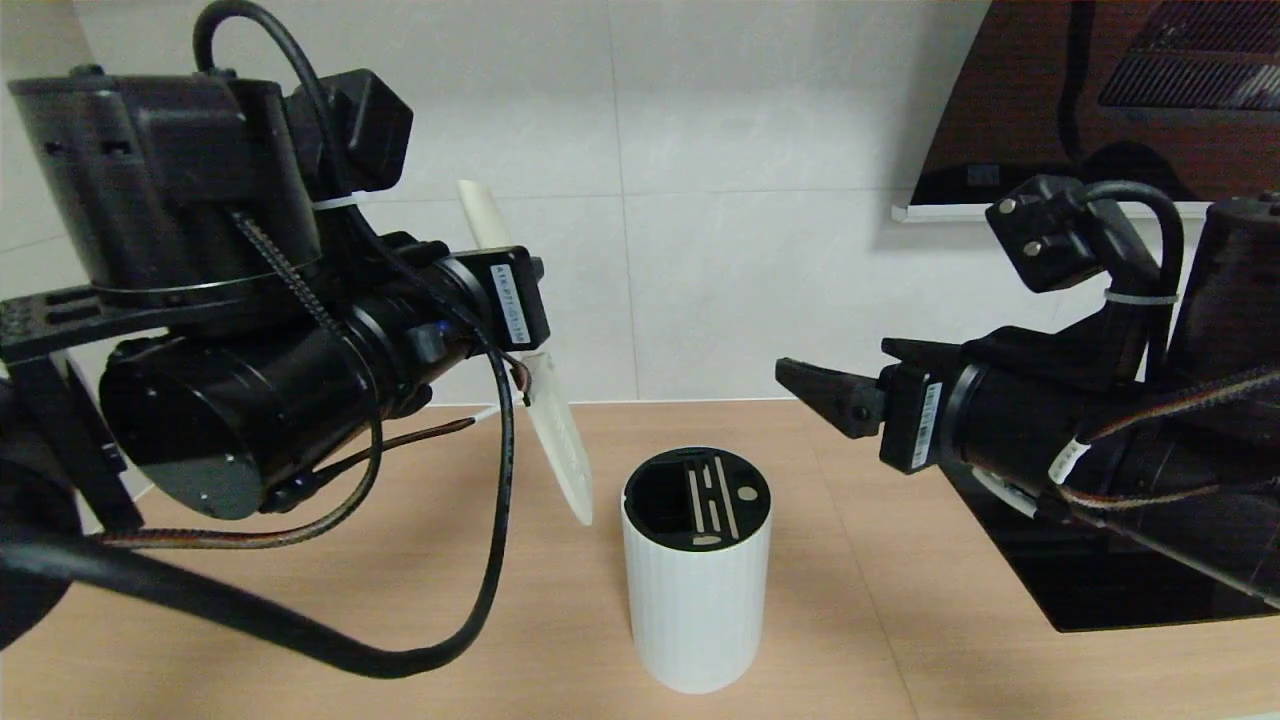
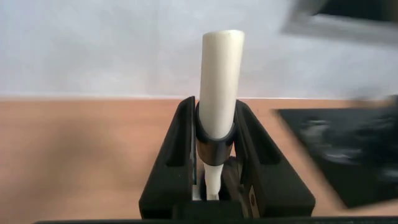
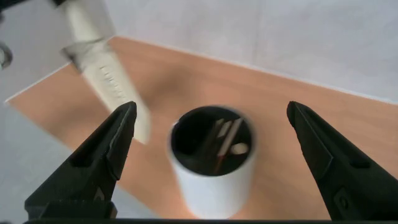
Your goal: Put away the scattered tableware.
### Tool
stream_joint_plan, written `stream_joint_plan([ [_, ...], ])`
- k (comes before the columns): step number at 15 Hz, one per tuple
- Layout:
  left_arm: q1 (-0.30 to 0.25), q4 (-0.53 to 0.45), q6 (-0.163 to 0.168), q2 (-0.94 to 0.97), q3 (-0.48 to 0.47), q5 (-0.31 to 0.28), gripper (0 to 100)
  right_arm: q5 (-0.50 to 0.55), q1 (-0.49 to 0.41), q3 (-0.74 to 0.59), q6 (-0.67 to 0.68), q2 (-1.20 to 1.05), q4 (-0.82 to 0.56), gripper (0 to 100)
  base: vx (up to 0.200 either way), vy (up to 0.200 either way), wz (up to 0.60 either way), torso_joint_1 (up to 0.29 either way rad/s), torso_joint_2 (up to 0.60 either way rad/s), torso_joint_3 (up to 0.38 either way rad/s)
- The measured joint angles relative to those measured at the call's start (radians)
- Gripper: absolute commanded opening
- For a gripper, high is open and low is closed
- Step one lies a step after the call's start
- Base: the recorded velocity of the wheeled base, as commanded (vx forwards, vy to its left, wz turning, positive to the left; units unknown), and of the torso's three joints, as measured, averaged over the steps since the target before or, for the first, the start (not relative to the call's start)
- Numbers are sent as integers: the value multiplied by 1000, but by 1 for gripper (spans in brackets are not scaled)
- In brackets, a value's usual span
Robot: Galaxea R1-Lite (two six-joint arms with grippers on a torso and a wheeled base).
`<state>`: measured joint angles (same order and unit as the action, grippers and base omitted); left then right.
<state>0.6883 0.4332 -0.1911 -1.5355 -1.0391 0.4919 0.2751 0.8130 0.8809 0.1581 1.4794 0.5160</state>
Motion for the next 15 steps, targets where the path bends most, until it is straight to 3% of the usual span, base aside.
stream_joint_plan([
  [2,29,130,6,-30,-11,36,0,-2,-27,1,0,-6,-4,100,0,0,0,0,0,0],
  [4,71,221,5,-71,-14,145,0,-2,-48,0,0,-4,-3,100,0,0,0,0,0,0],
  [5,96,254,6,-89,-15,171,0,-1,-53,-2,0,-1,-4,100,0,0,0,0,0,0],
  [8,144,262,7,-128,-11,179,0,-1,-62,-4,0,8,-4,100,0,0,0,0,0,0],
  [15,158,259,9,-199,-9,214,0,1,-63,-14,0,24,0,100,0,0,0,0,0,0],
])
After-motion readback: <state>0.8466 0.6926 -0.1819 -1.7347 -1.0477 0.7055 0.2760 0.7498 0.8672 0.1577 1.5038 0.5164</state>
